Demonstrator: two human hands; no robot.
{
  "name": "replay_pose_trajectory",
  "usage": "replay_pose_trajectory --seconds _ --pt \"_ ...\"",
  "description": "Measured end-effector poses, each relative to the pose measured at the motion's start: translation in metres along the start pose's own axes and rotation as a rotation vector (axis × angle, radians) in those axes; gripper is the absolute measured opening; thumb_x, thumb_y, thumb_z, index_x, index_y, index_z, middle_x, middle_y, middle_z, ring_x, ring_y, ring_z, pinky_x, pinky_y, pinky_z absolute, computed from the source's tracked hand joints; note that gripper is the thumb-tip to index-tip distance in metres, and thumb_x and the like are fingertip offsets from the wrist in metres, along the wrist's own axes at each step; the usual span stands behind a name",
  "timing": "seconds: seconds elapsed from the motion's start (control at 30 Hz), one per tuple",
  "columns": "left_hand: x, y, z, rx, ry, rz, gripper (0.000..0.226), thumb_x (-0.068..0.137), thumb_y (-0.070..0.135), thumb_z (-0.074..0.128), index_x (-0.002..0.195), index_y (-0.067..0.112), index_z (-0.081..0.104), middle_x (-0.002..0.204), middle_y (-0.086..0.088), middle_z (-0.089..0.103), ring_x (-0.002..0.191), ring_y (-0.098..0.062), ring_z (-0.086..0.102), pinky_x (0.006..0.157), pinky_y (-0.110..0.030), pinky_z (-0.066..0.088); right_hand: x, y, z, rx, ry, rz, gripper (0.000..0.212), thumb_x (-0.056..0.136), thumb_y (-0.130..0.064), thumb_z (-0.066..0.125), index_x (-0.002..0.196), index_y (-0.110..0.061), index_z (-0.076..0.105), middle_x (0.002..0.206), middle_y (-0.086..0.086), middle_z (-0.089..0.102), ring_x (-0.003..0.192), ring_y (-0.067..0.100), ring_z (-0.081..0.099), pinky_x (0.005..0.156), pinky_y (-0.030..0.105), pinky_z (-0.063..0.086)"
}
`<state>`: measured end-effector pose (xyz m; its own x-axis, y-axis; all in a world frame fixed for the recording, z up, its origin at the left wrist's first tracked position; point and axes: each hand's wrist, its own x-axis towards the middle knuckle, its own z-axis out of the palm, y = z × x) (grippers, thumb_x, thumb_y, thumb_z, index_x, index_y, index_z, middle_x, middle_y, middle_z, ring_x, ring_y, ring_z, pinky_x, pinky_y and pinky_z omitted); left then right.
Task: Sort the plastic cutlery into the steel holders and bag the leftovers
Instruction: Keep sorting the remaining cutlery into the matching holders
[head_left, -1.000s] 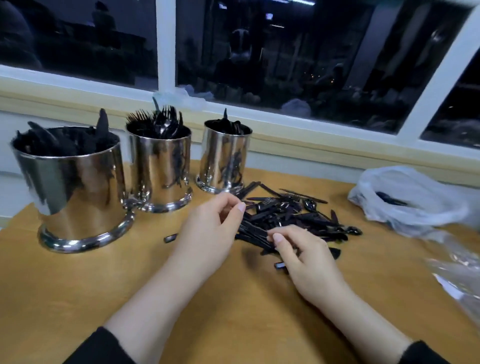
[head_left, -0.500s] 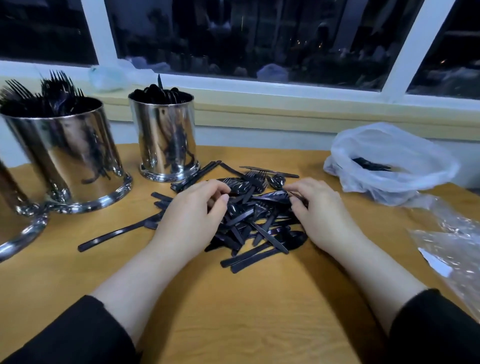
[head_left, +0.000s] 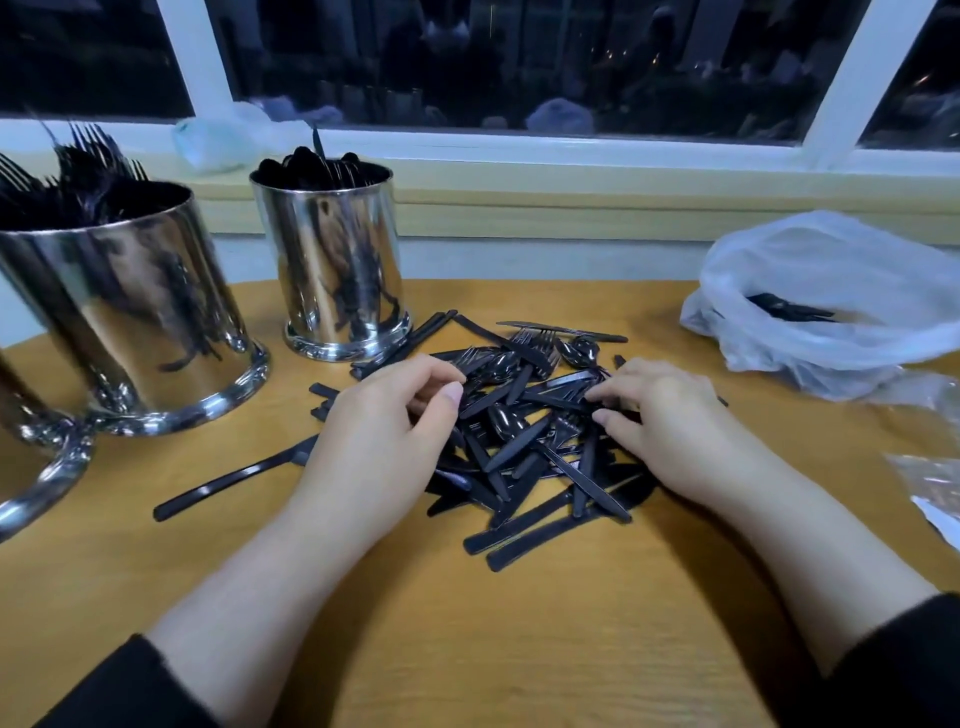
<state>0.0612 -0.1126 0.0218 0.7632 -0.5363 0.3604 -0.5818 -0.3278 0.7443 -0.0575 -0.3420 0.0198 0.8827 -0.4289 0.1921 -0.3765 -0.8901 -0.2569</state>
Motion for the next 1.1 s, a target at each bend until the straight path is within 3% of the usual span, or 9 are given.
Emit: replay_pose_trajectory --seconds 0.3,0.53,0.67,0.77,0.87,0.97,1.03,1.1 --pt "-0.001 0.003 -0.003 0.007 -0.008 0.005 0.015 0.103 0.026 0.058 0.101 0.031 0.072 0.080 0.018 0.064 0.075 0.012 0.054 0.062 -0.003 0.036 -0.001 0.000 -0.004 -0.006 -0.016 0.010 0.019 0.100 -0.036 0.060 0.115 -0.035 0.070 0.104 -0.011 0.058 0.112 0.014 0.048 0.105 0.044 0.031" --pt "-0.003 0.007 -0.003 0.037 -0.014 0.021 0.015 0.103 0.026 0.058 0.102 0.031 0.072 0.082 0.018 0.064 0.078 0.016 0.054 0.065 -0.001 0.036 -0.003 -0.002 -0.005 0.094 -0.010 0.045 0.008 0.096 -0.030 0.064 0.093 -0.037 0.062 0.096 -0.015 0.056 0.099 0.008 0.049 0.099 0.035 0.029" --pt "-0.003 0.009 -0.002 0.052 -0.021 0.028 0.015 0.103 0.028 0.057 0.102 0.032 0.072 0.083 0.017 0.063 0.080 0.015 0.054 0.065 -0.001 0.036 -0.006 -0.001 -0.014 0.176 -0.028 0.079 0.010 0.094 -0.029 0.067 0.087 -0.035 0.065 0.089 -0.018 0.063 0.085 -0.002 0.054 0.087 0.030 0.037" --pt "-0.003 0.009 0.000 0.071 -0.005 0.068 0.016 0.102 0.030 0.056 0.105 0.031 0.072 0.086 0.017 0.063 0.085 0.009 0.055 0.068 -0.003 0.037 -0.008 0.007 -0.028 0.300 0.055 0.077 0.009 0.094 -0.030 0.068 0.088 -0.035 0.067 0.091 -0.017 0.067 0.077 -0.008 0.057 0.068 0.010 0.036" --pt "-0.004 0.011 0.000 0.110 0.024 0.173 0.028 0.103 0.037 0.052 0.125 0.030 0.069 0.103 0.019 0.064 0.101 0.005 0.055 0.085 -0.007 0.039 -0.014 0.008 -0.043 0.374 0.141 -0.060 0.016 0.096 -0.023 0.067 0.090 -0.038 0.067 0.099 -0.016 0.066 0.097 -0.005 0.057 0.078 0.003 0.036" --pt "-0.005 0.019 0.002 0.245 -0.082 0.274 0.047 0.104 0.047 0.042 0.147 0.031 0.054 0.128 0.019 0.061 0.120 0.000 0.050 0.103 -0.025 0.037 -0.020 -0.008 -0.043 0.421 0.073 -0.224 0.014 0.095 -0.020 0.067 0.094 -0.033 0.071 0.100 -0.017 0.065 0.102 0.005 0.060 0.089 0.019 0.043" --pt "-0.007 0.027 0.005 0.362 -0.178 0.300 0.047 0.106 0.049 0.040 0.150 0.035 0.050 0.133 0.017 0.061 0.123 -0.002 0.046 0.102 -0.026 0.034 -0.021 -0.019 -0.036 0.437 0.075 -0.303 0.013 0.095 -0.018 0.067 0.097 -0.030 0.073 0.101 -0.017 0.065 0.103 0.009 0.061 0.089 0.022 0.044" --pt "-0.009 0.029 0.007 0.405 -0.256 0.263 0.037 0.108 0.043 0.041 0.142 0.039 0.055 0.120 0.015 0.067 0.114 -0.007 0.057 0.095 -0.026 0.044 -0.021 -0.026 -0.030 0.412 0.109 -0.357 0.016 0.096 -0.017 0.067 0.104 -0.029 0.073 0.104 -0.018 0.065 0.108 0.007 0.059 0.093 0.020 0.042"
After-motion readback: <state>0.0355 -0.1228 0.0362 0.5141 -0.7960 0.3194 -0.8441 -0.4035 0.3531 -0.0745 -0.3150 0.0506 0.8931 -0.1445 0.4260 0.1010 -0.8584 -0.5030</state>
